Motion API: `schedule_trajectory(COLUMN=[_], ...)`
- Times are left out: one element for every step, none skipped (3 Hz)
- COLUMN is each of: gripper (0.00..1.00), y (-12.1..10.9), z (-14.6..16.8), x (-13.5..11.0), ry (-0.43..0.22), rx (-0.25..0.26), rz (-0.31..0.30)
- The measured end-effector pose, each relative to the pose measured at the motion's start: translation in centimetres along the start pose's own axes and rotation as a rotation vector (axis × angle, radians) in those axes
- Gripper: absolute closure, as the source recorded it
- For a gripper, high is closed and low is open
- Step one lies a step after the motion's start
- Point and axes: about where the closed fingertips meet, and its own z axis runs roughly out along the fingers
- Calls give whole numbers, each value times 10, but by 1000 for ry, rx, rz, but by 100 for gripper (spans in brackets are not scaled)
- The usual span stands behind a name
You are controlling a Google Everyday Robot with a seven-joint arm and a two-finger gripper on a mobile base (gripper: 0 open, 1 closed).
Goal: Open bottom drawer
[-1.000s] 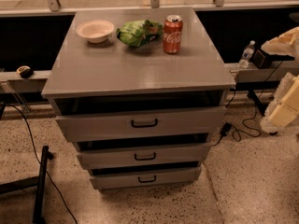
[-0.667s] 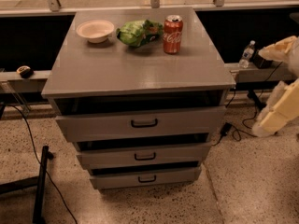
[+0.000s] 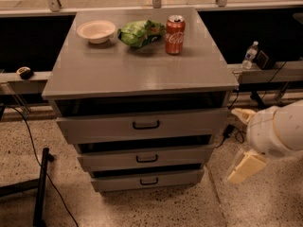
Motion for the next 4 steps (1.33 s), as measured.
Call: schedule_trajectory(gripper=[0, 0, 0, 0], y=[2, 1, 11, 36], z=[48, 42, 68, 111], x=[19, 19, 11, 46], ry=[72, 78, 105, 196], rx=[-24, -8, 9, 57], rz=[-66, -79, -94, -107])
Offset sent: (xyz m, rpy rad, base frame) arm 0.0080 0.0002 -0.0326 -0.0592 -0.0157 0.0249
